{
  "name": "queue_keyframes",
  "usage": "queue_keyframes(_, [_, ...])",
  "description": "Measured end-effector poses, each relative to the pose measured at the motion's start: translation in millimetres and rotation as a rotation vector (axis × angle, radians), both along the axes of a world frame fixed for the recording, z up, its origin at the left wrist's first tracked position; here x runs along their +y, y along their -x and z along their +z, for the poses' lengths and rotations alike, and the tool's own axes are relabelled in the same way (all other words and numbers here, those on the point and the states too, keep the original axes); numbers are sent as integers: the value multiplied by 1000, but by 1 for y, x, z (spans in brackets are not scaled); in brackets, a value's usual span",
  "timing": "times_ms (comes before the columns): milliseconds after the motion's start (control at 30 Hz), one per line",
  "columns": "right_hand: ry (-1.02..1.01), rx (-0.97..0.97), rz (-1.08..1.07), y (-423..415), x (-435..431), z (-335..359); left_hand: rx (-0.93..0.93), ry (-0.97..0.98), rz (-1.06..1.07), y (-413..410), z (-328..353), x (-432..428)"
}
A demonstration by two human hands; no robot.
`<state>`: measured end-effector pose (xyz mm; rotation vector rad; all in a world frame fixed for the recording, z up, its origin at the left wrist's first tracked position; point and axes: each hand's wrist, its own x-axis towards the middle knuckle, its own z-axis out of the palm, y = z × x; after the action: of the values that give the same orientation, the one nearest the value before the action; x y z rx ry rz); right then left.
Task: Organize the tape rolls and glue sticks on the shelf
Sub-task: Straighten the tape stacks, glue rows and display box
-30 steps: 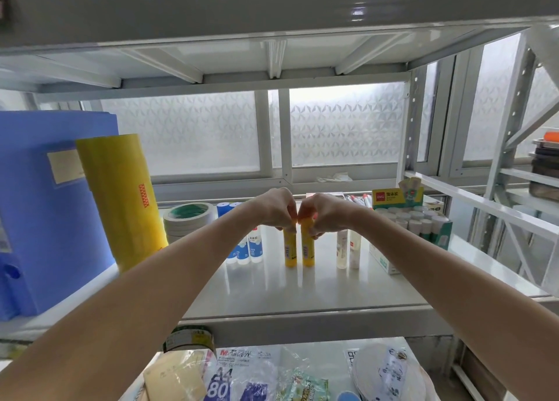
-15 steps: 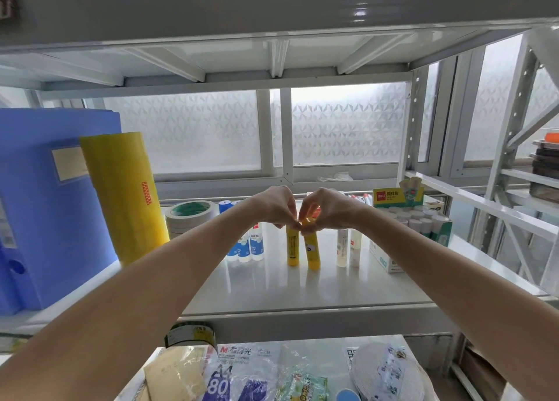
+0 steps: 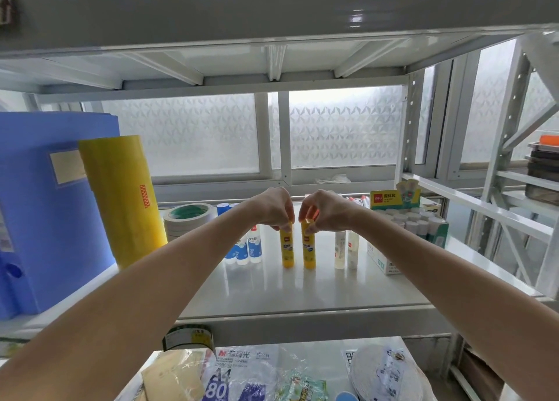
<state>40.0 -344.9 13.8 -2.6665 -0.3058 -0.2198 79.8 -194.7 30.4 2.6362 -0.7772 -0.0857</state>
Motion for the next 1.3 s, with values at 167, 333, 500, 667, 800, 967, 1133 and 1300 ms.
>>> queue_keyframes(167, [-62, -56, -20, -13, 11, -8, -42, -12, 16, 0, 1, 1])
queue_keyframes(333, [-89, -79, -8, -19, 21, -11, -45, -12, 42, -4, 1, 6])
queue_keyframes(500, [-86, -68, 23, -20, 21, -13, -24, -7, 43, -7, -1, 9])
queue_keyframes(667, [-89, -60, 33, -18, 21, -13, -40, -59, 35, -6, 0, 9])
queue_keyframes(800, [-86, -40, 53, -9, 15, -4, -124, -44, 33, -1, 6, 8])
queue_keyframes(967, [-2, -22, 8, 14, -20, 20, -262, 36, -33, 13, 22, -13])
queue_keyframes(1133, [140, 108, -136, 34, -60, 21, -203, -57, -131, 30, 12, -54])
queue_keyframes(1300, [200, 91, -164, 42, -70, 1, -228, -173, -152, 38, -14, -87])
